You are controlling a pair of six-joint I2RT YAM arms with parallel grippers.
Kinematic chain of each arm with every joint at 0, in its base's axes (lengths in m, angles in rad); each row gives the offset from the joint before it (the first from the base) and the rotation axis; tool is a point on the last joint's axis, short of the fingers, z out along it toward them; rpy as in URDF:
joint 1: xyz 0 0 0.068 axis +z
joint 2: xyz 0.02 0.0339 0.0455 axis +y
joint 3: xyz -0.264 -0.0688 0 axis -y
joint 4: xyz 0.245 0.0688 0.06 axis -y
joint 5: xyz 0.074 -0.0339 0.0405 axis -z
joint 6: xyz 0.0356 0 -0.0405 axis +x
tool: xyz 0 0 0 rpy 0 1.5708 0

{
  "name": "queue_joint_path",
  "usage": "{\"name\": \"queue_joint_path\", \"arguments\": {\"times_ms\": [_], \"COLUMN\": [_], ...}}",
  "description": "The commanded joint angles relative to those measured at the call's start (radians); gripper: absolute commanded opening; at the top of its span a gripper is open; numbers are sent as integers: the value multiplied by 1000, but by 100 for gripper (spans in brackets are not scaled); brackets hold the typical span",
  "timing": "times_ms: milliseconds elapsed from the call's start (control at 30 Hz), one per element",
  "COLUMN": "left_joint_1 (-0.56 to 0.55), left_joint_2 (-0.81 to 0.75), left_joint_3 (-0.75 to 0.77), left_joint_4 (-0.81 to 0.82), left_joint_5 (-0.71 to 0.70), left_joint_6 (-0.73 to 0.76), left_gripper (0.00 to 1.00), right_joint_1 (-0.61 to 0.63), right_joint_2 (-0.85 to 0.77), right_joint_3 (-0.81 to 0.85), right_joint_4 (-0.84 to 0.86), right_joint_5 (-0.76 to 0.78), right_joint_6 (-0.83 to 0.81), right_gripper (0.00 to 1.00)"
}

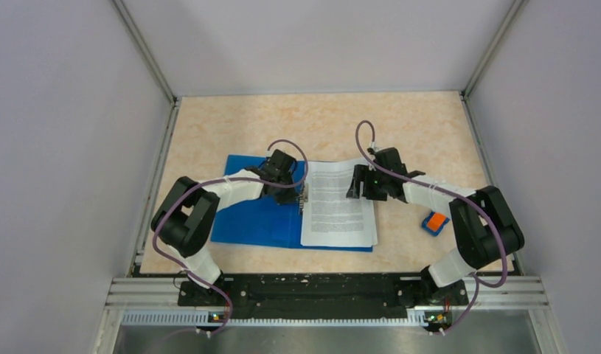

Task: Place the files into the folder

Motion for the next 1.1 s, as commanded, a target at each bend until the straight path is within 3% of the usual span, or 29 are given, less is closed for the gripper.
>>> {"name": "queue_joint_path", "arguments": {"times_ms": [0, 467, 700, 1067], "left_joint_1": [-27, -98, -98, -99], "left_joint_2": [12, 30, 36, 55], "left_joint_3": [-18, -15, -12, 2], "left_joint_4": [39, 44, 50, 59], "left_joint_5": [1, -26, -22, -11], "left_joint_6": [-27, -73, -92, -104], "left_gripper": [10, 10, 10, 9], "right_joint_1": [-9, -26, -73, -115], "right_joint_2": [-32, -49, -91, -156], "right_joint_3": [-20, 10, -37, -106], "right_joint_4": [26, -61, -64, -53], "right_joint_5": [-4, 148, 143, 88], "right_joint_6": [36, 68, 70, 63], "right_gripper": [69, 78, 84, 86]}}
